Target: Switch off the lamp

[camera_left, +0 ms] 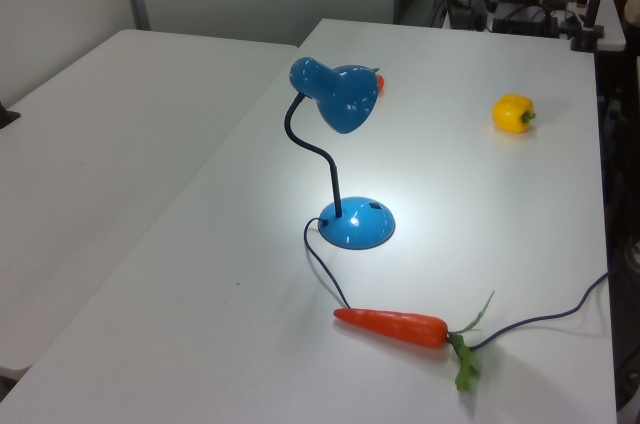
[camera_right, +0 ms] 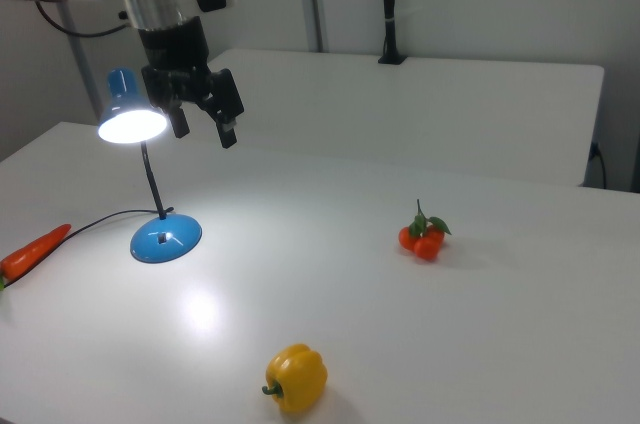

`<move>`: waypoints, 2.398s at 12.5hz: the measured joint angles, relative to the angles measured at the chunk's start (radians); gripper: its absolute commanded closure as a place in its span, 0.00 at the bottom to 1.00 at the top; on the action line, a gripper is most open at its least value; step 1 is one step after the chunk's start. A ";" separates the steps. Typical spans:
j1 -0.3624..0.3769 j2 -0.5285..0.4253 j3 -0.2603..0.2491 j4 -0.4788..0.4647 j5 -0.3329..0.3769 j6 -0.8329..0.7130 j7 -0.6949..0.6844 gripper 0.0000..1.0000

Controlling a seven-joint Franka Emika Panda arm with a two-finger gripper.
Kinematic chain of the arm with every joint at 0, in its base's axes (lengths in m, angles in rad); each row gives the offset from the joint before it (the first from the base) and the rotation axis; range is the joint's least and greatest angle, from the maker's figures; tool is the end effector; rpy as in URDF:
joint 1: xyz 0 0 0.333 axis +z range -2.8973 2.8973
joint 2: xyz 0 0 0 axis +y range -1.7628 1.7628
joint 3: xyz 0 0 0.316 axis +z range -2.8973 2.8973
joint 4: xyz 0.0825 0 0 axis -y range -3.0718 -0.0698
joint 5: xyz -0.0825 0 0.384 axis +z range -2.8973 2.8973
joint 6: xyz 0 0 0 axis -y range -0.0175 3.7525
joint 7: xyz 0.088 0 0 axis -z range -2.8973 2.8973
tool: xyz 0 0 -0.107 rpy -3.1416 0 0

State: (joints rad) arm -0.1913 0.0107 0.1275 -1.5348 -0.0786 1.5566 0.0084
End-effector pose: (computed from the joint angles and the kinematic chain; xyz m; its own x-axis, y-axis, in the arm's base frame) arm 0.5551 -0.0444 0.6346 0.9972 -0.0732 0.0119 -0.0739 -0.9943 0.0770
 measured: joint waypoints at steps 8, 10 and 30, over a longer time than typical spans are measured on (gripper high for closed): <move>0.000 0.001 0.001 -0.007 0.000 0.000 -0.003 0.00; 0.000 0.001 0.001 -0.007 0.000 0.000 -0.004 0.00; 0.082 0.034 0.007 -0.080 0.011 0.076 -0.044 1.00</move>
State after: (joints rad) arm -0.1090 0.0449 0.1345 -1.6149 -0.0675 1.6324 -0.0353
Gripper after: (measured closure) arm 0.991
